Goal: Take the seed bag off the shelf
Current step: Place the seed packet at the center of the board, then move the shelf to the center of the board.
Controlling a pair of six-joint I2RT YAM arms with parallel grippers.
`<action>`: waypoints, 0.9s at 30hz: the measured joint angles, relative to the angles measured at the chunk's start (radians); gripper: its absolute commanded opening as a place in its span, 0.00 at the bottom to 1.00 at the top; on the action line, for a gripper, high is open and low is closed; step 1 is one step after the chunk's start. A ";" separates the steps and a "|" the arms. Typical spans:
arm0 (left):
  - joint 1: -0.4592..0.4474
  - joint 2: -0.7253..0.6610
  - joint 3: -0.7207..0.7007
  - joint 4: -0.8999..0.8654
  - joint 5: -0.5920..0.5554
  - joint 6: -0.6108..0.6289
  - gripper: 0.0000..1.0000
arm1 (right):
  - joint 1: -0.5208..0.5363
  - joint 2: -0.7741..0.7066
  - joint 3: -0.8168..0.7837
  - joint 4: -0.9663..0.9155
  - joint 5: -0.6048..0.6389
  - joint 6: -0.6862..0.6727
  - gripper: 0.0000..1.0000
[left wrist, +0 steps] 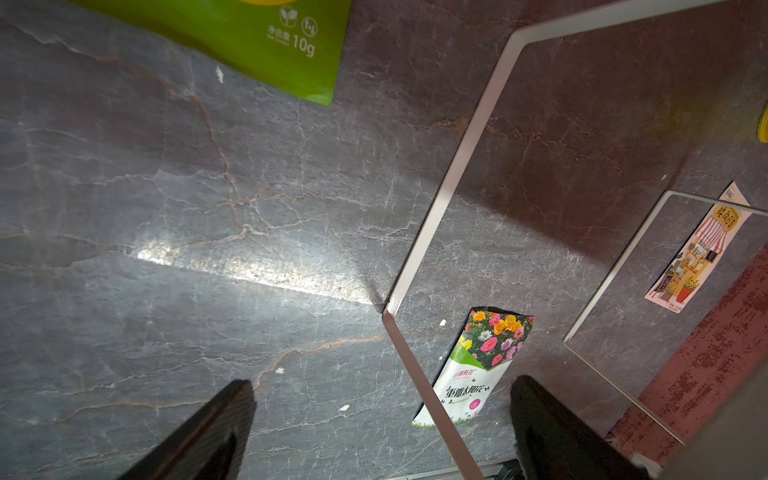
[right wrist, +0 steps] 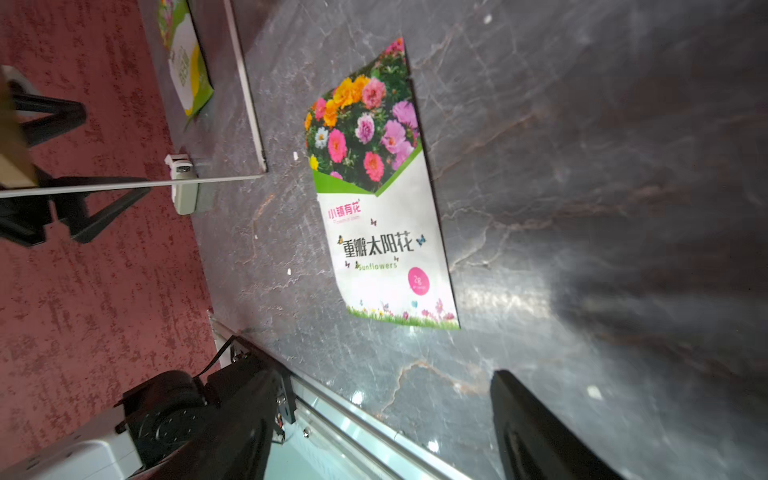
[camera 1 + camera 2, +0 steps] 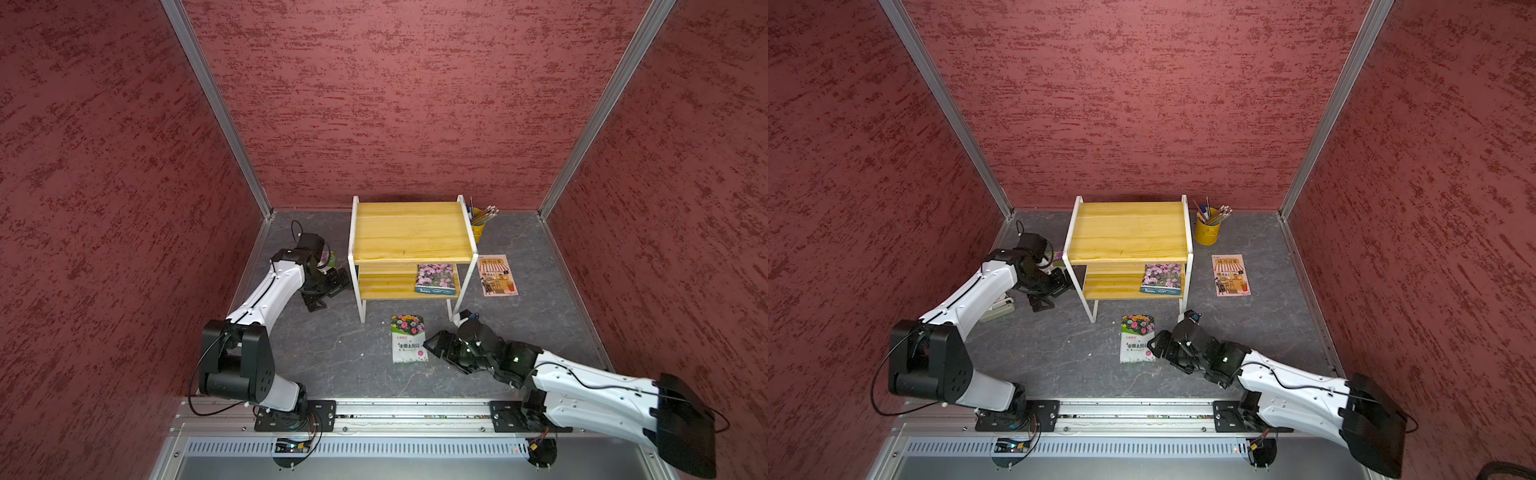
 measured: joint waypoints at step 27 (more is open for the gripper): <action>-0.010 -0.006 0.105 -0.043 -0.016 0.003 1.00 | -0.205 0.016 0.359 -0.515 -0.001 -0.288 0.86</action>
